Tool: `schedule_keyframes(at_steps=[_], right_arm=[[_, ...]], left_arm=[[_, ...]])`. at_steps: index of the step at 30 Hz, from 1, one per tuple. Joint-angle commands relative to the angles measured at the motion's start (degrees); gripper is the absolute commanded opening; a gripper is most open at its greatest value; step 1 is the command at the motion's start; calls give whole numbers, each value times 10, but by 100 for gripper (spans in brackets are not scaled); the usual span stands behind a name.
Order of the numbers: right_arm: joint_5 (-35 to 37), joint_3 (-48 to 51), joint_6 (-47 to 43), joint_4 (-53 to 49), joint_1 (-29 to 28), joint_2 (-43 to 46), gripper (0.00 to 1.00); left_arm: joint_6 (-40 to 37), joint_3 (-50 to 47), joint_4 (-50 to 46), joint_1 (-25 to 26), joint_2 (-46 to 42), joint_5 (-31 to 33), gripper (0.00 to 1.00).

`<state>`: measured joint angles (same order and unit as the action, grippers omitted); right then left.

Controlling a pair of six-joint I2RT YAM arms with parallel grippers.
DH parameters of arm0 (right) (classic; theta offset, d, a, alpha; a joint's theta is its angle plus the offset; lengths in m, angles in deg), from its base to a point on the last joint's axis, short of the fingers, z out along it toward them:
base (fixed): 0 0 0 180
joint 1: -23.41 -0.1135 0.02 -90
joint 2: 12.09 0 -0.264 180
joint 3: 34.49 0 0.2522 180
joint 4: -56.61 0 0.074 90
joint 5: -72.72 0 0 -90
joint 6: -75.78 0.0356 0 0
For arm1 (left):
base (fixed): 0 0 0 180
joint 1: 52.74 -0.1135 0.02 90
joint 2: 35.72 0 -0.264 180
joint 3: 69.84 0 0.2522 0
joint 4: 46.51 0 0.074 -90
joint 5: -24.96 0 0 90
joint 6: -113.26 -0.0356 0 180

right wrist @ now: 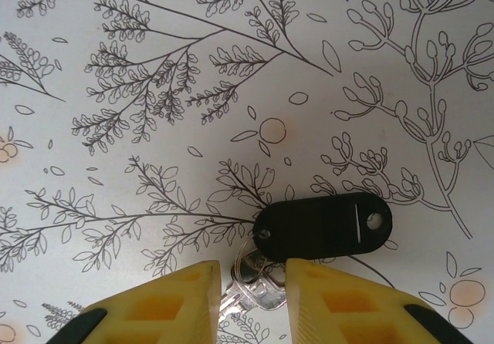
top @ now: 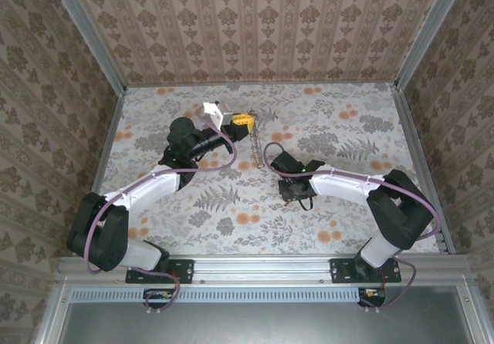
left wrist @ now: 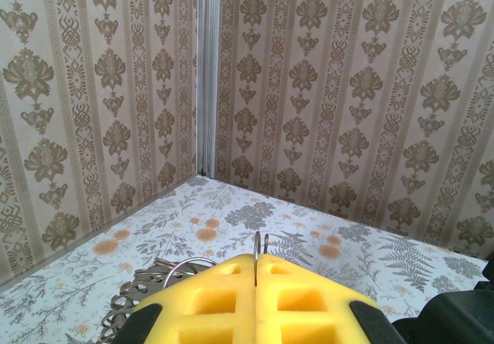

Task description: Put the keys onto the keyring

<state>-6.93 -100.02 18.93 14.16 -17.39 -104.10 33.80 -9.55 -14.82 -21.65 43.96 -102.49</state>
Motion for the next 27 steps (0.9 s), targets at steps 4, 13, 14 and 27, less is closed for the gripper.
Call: schedule_keyframes(at_steps=[4,13,14,27], right_arm=[[14,-16,-4,-6,-3,-19,30],[19,-16,-5,3,-3,-30,27],[20,-15,-4,4,-3,-30,27],[23,-22,-8,3,-3,-31,26]], left_arm=[[4,-3,27,-1,-10,0,0],[4,-2,27,-1,-10,0,0],[4,-2,26,-1,-9,1,0],[5,1,27,-1,-2,-1,0]])
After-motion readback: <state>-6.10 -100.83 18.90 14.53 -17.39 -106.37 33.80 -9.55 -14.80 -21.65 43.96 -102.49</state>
